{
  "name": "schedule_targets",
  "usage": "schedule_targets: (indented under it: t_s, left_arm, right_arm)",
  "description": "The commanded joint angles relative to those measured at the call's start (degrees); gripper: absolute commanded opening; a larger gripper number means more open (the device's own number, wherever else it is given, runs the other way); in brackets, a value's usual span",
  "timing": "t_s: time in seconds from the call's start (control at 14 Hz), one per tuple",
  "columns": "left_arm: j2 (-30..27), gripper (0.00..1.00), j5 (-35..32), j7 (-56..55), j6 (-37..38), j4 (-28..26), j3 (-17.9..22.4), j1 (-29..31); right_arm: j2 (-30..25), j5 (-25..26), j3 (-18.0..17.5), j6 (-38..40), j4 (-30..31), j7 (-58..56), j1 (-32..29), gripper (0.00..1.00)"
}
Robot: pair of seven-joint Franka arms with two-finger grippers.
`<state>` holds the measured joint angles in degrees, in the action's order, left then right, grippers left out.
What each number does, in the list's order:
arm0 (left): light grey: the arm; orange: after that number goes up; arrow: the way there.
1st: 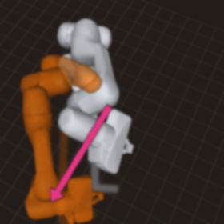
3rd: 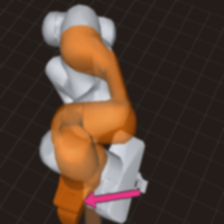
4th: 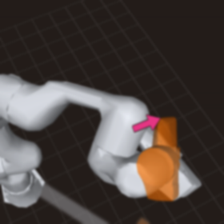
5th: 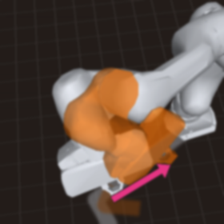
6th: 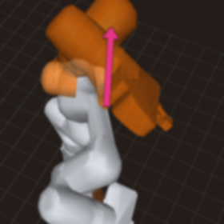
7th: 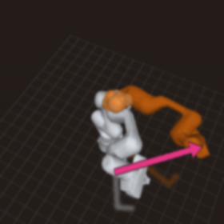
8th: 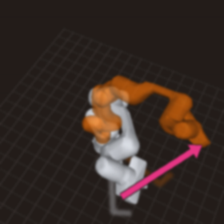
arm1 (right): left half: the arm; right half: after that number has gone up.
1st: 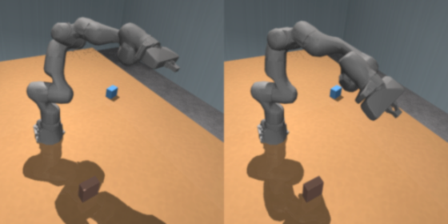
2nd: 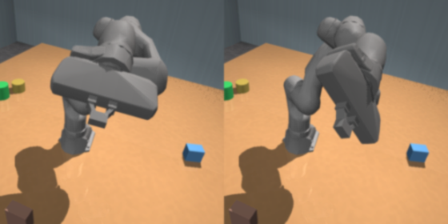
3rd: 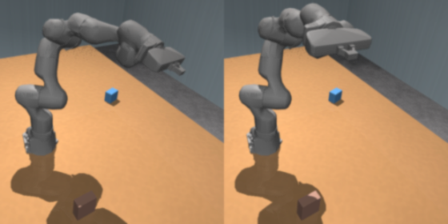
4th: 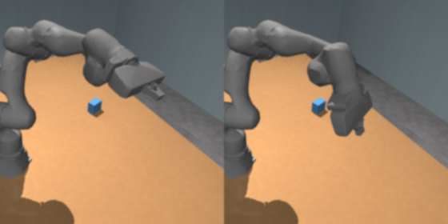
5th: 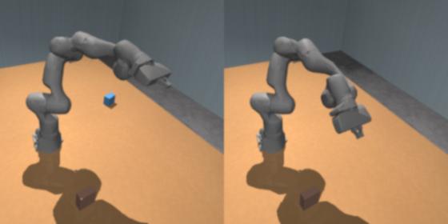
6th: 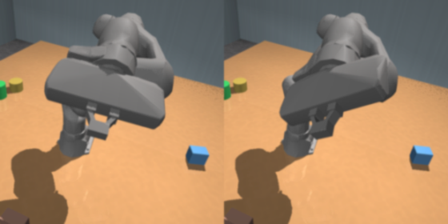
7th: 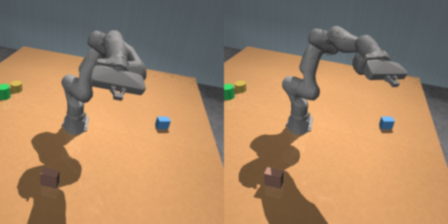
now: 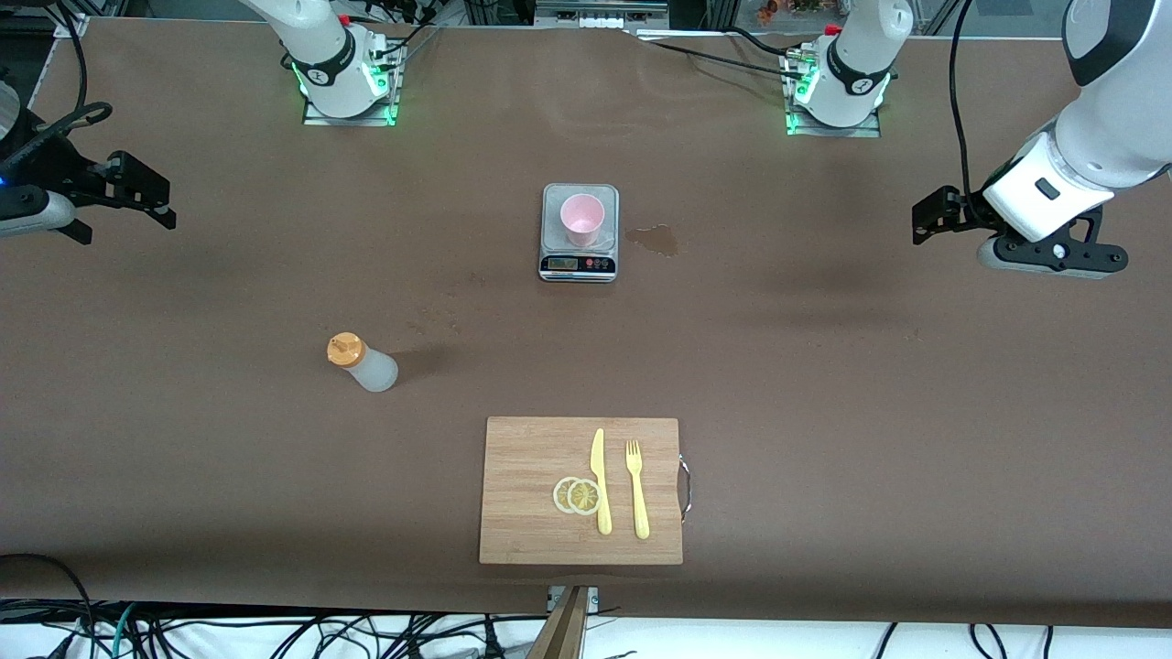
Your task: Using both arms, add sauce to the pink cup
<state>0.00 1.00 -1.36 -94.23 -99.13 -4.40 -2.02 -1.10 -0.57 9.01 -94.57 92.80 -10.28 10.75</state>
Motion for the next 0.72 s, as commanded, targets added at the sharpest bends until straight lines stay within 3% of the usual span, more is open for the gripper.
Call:
schedule_targets:
  t_s: [0.0, 0.64]
  left_arm:
    - [0.1, 1.00, 0.2, 1.0, -0.3, 0.8, 0.2, -0.1]
    - [0.4, 1.00, 0.1, 1.5, -0.2, 1.1, 0.1, -0.4]
  right_arm:
    - [-0.7, 0.9, 0.3, 3.0, -0.9, 1.2, 0.1, 1.00]
    - [-0.1, 2.9, 0.6, 4.0, -4.1, 1.5, -0.2, 1.00]
